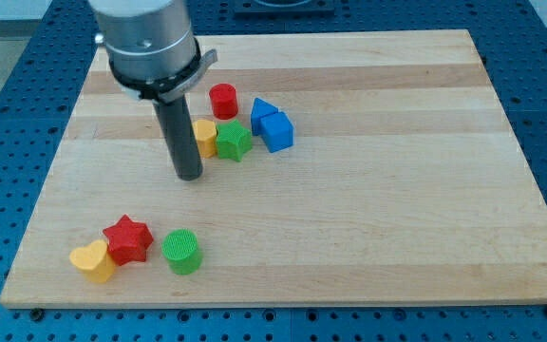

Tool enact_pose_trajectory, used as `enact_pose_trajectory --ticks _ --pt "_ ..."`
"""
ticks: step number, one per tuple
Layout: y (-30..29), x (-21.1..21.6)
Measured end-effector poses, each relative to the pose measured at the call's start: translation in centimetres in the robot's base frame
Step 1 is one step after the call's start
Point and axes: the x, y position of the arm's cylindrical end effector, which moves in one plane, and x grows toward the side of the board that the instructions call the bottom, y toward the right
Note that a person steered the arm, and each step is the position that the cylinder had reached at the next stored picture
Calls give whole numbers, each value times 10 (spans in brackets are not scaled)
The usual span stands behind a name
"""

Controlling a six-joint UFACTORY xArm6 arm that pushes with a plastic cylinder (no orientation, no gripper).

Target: Point your arm towards the yellow heart

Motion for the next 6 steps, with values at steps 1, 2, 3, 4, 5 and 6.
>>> enact_pose_trajectory --ticks 1,2,3,4,5,6 --pt "-73 2" --pt "-165 6" --pt "-174 8" --pt "-174 68" --pt "-159 144" --pt "-118 145"
